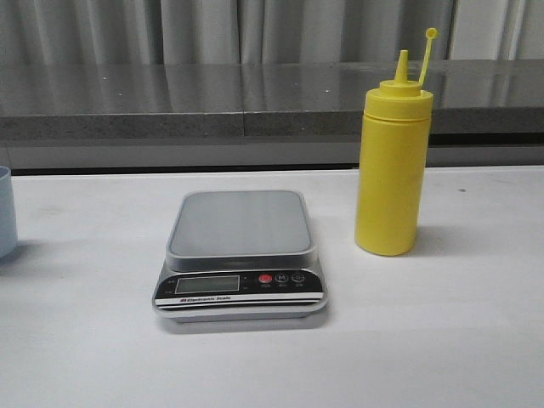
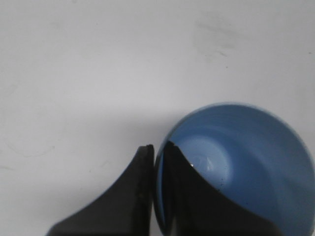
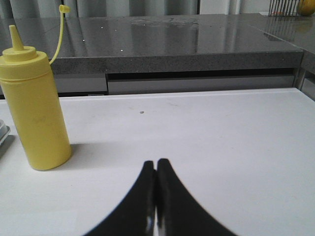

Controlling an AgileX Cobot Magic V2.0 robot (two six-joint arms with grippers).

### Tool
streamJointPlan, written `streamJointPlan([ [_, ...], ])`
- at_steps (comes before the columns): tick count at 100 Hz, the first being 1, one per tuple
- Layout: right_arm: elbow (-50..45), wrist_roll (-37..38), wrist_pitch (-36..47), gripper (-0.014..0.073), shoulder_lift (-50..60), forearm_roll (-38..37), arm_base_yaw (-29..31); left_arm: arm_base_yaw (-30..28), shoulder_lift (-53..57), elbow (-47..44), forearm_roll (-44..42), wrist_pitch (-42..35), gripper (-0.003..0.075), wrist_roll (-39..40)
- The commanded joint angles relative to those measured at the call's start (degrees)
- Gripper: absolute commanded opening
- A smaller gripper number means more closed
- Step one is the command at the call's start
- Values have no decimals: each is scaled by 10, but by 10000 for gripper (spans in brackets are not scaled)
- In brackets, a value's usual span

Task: Pour seasoning into cup on scale with both arms
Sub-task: 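Lift the blue cup with the left gripper and carry it over the scale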

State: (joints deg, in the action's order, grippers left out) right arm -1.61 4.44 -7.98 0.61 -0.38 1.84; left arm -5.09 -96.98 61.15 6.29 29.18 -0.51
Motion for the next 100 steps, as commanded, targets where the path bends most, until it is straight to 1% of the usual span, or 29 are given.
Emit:
streamJointPlan([
  [1, 12, -2, 45, -66, 11, -3, 3, 0, 26, 40, 23, 18, -20, 5],
  [17, 12, -2, 45, -66, 11, -3, 3, 26, 33, 96, 28, 78, -20, -3],
  [27, 12, -2, 45, -66, 11, -3, 3, 60, 34, 133, 28, 111, -20, -3],
  [36, 12, -2, 45, -66, 11, -3, 3, 95, 34, 162, 28, 124, -20, -3],
  [54, 12, -2, 45, -66, 11, -3, 3, 167, 33, 199, 28, 113, -20, -3],
  [71, 12, -2, 45, -66, 11, -3, 3, 229, 27, 212, 28, 81, -20, -3],
  [80, 12, -2, 45, -66, 11, -3, 3, 252, 14, 217, 28, 63, -20, -3],
  [100, 12, -2, 45, -66, 11, -3, 3, 293, -30, 243, 28, 66, -20, -3],
])
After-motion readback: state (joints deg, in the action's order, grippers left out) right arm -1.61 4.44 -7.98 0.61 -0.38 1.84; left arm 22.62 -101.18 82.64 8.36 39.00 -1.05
